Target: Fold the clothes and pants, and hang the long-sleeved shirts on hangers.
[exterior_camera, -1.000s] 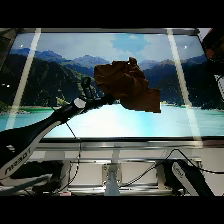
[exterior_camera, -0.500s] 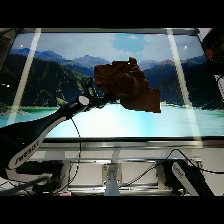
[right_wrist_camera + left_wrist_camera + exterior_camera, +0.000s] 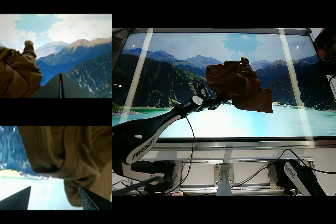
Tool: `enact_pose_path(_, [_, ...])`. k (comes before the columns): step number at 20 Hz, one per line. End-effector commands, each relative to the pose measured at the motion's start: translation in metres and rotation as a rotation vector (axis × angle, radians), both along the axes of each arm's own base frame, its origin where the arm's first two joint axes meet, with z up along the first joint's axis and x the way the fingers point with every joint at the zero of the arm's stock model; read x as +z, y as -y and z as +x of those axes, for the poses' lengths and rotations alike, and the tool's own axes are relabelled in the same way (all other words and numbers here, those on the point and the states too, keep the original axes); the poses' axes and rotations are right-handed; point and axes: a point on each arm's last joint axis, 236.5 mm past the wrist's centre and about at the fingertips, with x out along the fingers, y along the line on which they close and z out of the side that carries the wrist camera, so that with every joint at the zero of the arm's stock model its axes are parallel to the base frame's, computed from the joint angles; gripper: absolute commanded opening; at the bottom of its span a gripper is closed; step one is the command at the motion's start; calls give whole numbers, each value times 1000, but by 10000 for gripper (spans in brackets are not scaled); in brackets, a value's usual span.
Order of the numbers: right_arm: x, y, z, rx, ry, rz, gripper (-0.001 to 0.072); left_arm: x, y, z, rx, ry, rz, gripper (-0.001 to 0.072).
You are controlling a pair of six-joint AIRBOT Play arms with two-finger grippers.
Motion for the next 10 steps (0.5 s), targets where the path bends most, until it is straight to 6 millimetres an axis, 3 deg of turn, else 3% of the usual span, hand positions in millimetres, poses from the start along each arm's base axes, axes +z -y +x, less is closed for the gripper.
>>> enact_pose_path(1, [1,0,0,0,1,0,13,-3,7,11,11,-5,-10,699])
enact_pose_path(6, [1,0,0,0,1,0,13,-2,18,29,13,8,-26,696])
enact_pose_path(7, [1,0,0,0,1,0,13,-2,19,30,14,10,-26,662])
enact_pose_path(8, [1,0,0,0,1,0,13,-2,18,31,16,13,-24,534])
enact_pose_path(9, [1,0,0,0,1,0,13,-2,17,32,21,16,-23,474])
enact_pose_path(10, [1,0,0,0,1,0,13,-2,17,34,26,20,-22,473])
